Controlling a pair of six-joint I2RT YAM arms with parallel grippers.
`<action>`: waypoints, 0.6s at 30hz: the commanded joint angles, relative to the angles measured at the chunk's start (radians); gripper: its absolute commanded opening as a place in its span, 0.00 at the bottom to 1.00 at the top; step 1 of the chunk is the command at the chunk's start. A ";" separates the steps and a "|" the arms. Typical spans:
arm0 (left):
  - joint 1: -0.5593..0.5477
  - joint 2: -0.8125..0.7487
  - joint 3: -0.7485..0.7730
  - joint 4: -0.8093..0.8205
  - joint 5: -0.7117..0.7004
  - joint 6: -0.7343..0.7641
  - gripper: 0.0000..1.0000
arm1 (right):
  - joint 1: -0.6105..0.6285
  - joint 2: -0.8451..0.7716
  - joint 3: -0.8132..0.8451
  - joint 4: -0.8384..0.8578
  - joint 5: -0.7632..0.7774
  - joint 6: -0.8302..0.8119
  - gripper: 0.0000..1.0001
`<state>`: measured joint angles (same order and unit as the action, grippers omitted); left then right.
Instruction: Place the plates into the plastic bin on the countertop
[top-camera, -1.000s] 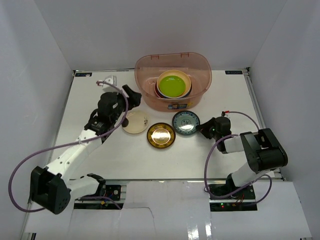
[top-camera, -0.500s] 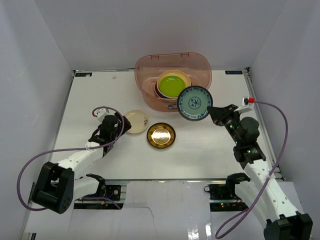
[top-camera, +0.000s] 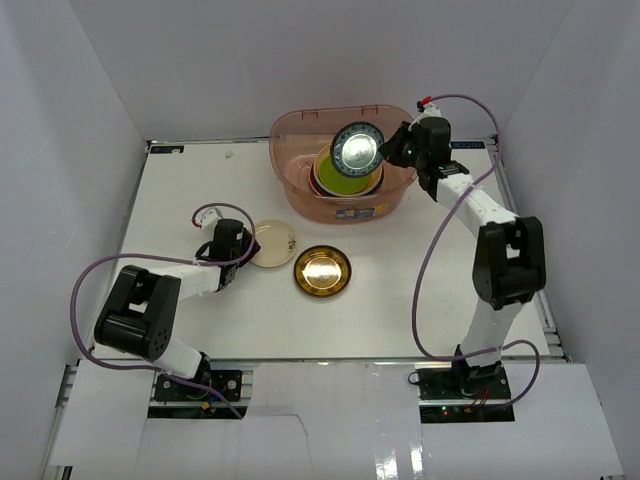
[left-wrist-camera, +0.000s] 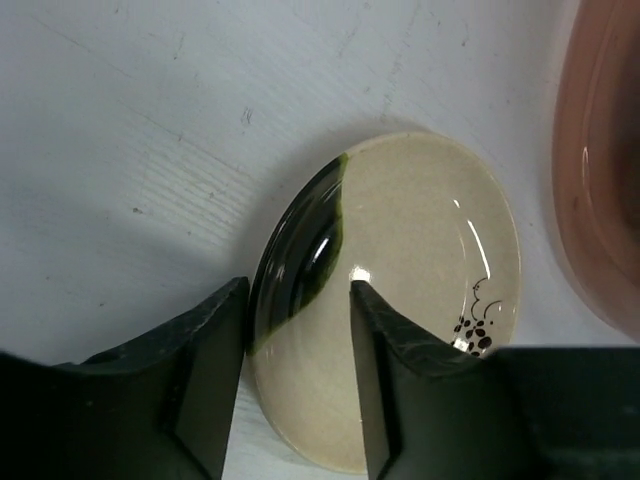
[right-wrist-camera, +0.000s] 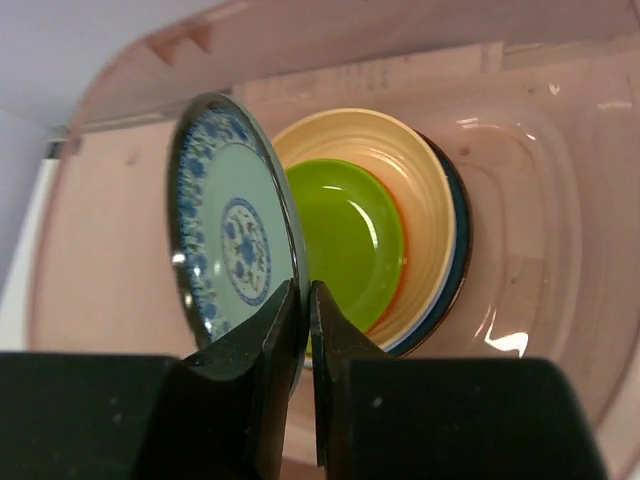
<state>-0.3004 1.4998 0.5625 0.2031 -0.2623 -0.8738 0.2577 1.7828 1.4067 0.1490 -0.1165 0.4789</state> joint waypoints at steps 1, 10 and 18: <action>0.009 0.016 0.020 0.007 -0.009 -0.008 0.52 | 0.012 0.119 0.148 -0.068 0.005 -0.045 0.16; 0.009 -0.132 -0.038 -0.039 -0.068 -0.004 0.00 | 0.031 0.199 0.324 -0.184 -0.074 -0.054 0.73; -0.011 -0.570 -0.092 -0.189 0.083 0.036 0.00 | 0.043 -0.414 -0.443 0.130 -0.101 -0.008 0.76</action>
<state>-0.3008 1.0863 0.4641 0.0792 -0.2462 -0.8661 0.2916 1.5841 1.1923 0.0914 -0.1894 0.4454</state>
